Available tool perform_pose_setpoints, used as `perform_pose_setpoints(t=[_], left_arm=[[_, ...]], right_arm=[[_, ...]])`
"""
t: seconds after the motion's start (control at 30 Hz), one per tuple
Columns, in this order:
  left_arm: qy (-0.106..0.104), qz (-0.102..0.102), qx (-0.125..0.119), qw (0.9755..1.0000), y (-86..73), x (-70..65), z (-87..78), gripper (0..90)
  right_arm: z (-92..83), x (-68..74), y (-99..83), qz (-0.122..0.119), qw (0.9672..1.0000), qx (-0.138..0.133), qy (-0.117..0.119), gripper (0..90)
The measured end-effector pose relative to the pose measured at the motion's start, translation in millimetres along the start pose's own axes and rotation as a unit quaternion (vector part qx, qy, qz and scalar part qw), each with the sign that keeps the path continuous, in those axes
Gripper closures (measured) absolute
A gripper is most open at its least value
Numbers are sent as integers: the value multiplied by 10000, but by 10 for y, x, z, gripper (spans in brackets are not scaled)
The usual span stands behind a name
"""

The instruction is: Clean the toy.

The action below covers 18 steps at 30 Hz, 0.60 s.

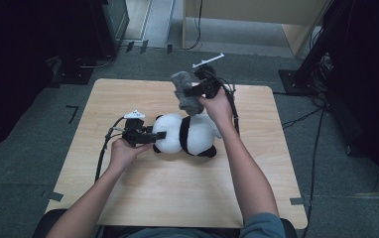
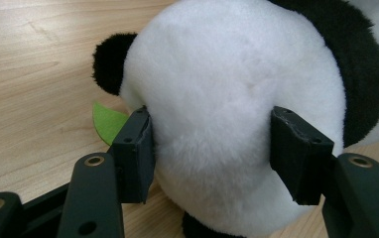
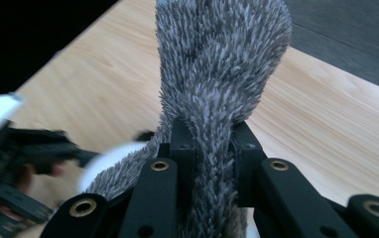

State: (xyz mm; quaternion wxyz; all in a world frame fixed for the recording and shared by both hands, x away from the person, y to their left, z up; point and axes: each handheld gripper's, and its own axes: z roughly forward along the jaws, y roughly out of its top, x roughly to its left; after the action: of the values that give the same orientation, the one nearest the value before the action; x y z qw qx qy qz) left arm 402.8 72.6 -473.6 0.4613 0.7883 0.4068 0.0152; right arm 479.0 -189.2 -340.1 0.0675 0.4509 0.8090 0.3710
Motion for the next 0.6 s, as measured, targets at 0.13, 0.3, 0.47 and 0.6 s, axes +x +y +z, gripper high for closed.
perform_pose_setpoints(t=[0.13,0.3,0.47,0.6], left_arm=[[3,-4,2,10000,1,-3,-1,404],[4,-11,14,10000,3,-6,-4,407],[-14,-79,51,10000,8,-6,-7,427],[-16,-55,90,9999,8,-3,-10,437]], right_arm=[[163,287,135,-237,9994,40,230,776],[434,505,171,-316,9981,173,509,776],[714,546,81,-273,9962,520,650,774],[816,474,-21,-410,9948,862,360,770]])
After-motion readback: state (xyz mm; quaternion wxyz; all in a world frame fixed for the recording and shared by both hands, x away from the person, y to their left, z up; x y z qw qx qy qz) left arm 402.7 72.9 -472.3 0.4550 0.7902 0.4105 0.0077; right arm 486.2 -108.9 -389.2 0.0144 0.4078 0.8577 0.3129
